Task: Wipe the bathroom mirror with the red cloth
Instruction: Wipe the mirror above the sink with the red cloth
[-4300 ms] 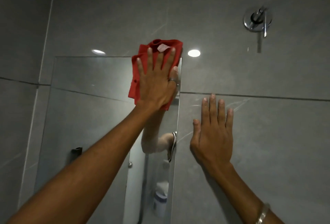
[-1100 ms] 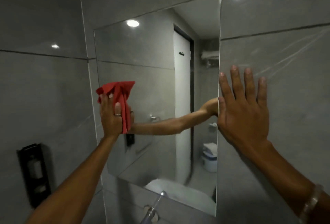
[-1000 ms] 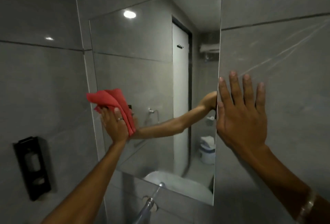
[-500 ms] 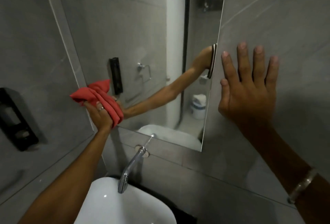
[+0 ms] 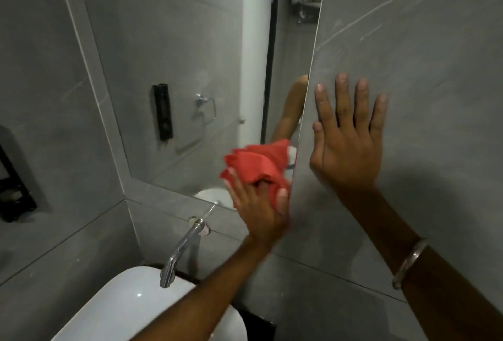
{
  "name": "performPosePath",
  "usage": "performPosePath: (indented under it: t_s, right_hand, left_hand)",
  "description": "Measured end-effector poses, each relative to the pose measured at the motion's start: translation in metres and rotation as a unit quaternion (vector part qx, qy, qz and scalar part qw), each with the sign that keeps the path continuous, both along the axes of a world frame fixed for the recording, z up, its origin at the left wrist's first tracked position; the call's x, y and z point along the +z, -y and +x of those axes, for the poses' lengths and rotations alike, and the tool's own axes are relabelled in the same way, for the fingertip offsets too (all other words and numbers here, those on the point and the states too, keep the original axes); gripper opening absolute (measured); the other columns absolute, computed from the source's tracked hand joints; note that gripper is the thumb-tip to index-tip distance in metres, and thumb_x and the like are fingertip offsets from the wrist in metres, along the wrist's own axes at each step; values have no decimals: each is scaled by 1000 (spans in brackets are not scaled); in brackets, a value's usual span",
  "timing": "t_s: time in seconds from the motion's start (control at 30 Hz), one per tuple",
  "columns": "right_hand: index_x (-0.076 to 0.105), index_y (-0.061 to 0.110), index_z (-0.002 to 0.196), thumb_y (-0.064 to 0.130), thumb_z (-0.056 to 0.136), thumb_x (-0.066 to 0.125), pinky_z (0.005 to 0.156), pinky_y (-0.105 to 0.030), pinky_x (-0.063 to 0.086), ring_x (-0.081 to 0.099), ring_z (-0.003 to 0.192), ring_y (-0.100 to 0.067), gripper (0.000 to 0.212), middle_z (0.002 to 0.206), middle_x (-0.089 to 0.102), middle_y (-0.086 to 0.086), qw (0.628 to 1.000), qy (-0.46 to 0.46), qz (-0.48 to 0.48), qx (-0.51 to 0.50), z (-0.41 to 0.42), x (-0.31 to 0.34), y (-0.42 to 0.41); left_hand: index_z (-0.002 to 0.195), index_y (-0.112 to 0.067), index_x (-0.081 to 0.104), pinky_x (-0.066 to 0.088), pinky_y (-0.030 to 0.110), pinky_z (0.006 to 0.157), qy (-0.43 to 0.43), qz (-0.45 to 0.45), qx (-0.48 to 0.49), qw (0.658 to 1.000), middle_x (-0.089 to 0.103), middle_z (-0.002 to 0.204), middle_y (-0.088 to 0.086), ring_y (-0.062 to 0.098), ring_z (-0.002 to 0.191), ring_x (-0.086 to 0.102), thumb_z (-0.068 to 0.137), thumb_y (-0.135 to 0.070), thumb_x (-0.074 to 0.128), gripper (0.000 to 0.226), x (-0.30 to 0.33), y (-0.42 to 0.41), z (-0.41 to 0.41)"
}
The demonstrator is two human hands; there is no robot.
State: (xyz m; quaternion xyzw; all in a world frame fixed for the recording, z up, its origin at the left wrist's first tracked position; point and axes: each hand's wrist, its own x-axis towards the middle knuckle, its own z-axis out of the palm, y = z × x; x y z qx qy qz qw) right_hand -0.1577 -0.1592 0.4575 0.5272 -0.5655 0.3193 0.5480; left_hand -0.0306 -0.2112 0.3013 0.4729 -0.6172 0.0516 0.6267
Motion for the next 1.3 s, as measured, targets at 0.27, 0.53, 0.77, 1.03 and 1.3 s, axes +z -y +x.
performPosePath:
  t_s: [0.27, 0.53, 0.77, 1.03, 1.3]
  right_hand:
    - [13, 19, 167, 23, 107, 35, 136, -31, -4, 2, 167, -16, 64, 175, 15, -5, 987, 84, 15, 136, -17, 19, -22]
    - [26, 12, 164, 19, 106, 36, 136, -27, 1, 5, 166, -9, 59, 173, 23, -2, 979, 101, -3, 176, -19, 48, -29]
    - [19, 15, 164, 19, 107, 37, 136, -26, -2, 3, 166, -6, 60, 172, 22, -2, 968, 135, 10, 211, -16, 43, -35]
    - [33, 8, 164, 26, 110, 31, 135, -24, -3, 15, 166, -22, 56, 174, 21, -2, 953, 221, 60, 200, -5, -1, -55]
    - [52, -5, 150, 7, 107, 42, 132, -25, 22, 26, 160, -36, 46, 165, 41, -21, 899, 363, 86, 230, 28, -81, -93]
  left_hand:
    - [156, -34, 34, 12, 68, 125, 94, -98, -17, 991, 16, 172, 10, 41, 159, 13, 104, -61, 28, 59, 139, 7, -17]
    - [164, -31, 18, -3, 61, 128, 66, -143, -5, 987, 2, 175, 3, 32, 162, -5, 105, -58, 23, 65, 424, 5, -16]
    - [164, -29, 19, -2, 59, 128, 84, -137, 8, 987, 5, 175, 5, 32, 162, -2, 106, -57, 20, 65, 428, 5, -16]
    - [155, -24, 43, 9, 68, 125, 170, -122, -24, 978, 17, 172, 15, 45, 159, 6, 104, -56, 34, 61, 165, 8, -11]
    - [151, -17, 38, 19, 80, 113, 327, 48, -116, 937, 4, 169, 18, 64, 145, 24, 91, -28, 71, 69, -16, -39, 19]
